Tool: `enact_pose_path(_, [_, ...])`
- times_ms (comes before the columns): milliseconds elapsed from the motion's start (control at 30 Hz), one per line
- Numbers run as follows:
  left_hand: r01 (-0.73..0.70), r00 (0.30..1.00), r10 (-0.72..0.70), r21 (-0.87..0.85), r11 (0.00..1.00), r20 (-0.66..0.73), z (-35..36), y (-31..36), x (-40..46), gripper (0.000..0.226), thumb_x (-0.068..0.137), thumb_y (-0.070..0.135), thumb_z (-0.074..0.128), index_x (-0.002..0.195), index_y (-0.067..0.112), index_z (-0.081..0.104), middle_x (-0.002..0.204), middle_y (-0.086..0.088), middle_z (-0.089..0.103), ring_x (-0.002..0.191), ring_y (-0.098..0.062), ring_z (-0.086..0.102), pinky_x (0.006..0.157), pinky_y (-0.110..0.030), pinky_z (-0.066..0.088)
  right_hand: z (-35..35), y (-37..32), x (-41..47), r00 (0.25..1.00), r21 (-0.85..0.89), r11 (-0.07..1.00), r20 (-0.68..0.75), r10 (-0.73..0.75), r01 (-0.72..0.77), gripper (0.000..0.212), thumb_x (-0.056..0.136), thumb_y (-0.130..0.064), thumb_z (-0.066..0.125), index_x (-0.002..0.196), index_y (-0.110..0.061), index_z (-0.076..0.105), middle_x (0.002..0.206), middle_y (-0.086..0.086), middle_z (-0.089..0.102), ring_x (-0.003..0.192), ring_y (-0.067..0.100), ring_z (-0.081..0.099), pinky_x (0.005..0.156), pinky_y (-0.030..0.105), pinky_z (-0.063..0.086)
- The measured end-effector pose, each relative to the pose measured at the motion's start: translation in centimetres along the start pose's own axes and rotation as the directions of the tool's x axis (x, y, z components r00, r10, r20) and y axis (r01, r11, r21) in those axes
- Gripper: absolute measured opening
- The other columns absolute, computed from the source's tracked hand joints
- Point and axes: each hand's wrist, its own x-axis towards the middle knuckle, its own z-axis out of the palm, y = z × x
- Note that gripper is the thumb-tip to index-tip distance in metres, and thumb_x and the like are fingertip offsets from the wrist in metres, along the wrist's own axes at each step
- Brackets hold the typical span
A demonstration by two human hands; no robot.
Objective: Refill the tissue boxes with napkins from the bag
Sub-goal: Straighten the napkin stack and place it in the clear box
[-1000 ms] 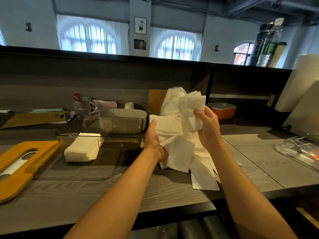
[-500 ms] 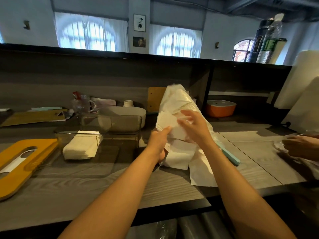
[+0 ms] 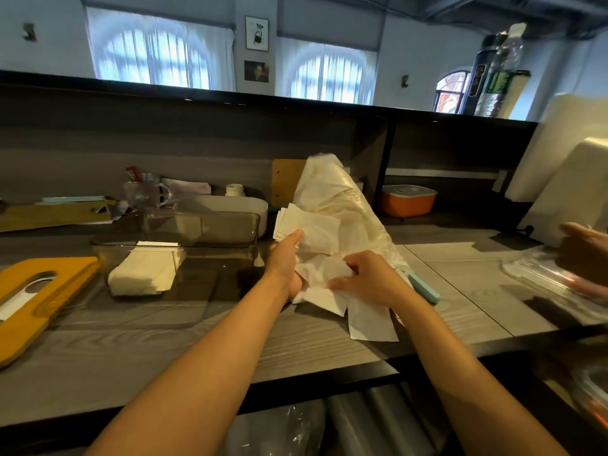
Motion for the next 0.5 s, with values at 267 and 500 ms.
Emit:
enact_pose_path(267, [0.011, 1.0, -0.01, -0.043, 0.999, 0.026, -0.1, 0.2, -0.5, 0.032, 0.094, 0.032, 0.062, 0.123, 0.019, 0.062, 0.116, -0.012, 0.068, 0.105, -0.035, 0.065, 0.09, -0.049, 0.055, -2.7, -1.7, 0.2, 0.96, 0.774, 0.61, -0.268, 0.076, 0.167, 0.018, 0.088, -0.011, 0.068, 0.103, -0.02, 0.064, 0.104, 0.007, 0.066, 0.103, 0.027, 0.062, 0.089, 0.041, 0.055])
enact_pose_path(500, [0.013, 0.982, 0.009, -0.114, 0.993, 0.19, 0.3, 0.2, -0.6, 0.055, 0.097, 0.061, 0.04, 0.129, 0.02, 0.058, 0.126, -0.013, 0.065, 0.115, -0.036, 0.061, 0.101, -0.053, 0.048, -4.5, -4.0, 3.9, 0.984, 0.689, 0.702, -0.139, -0.115, 0.179, 0.036, 0.088, -0.007, 0.069, 0.12, -0.022, 0.062, 0.117, 0.005, 0.061, 0.108, 0.022, 0.06, 0.085, 0.033, 0.057])
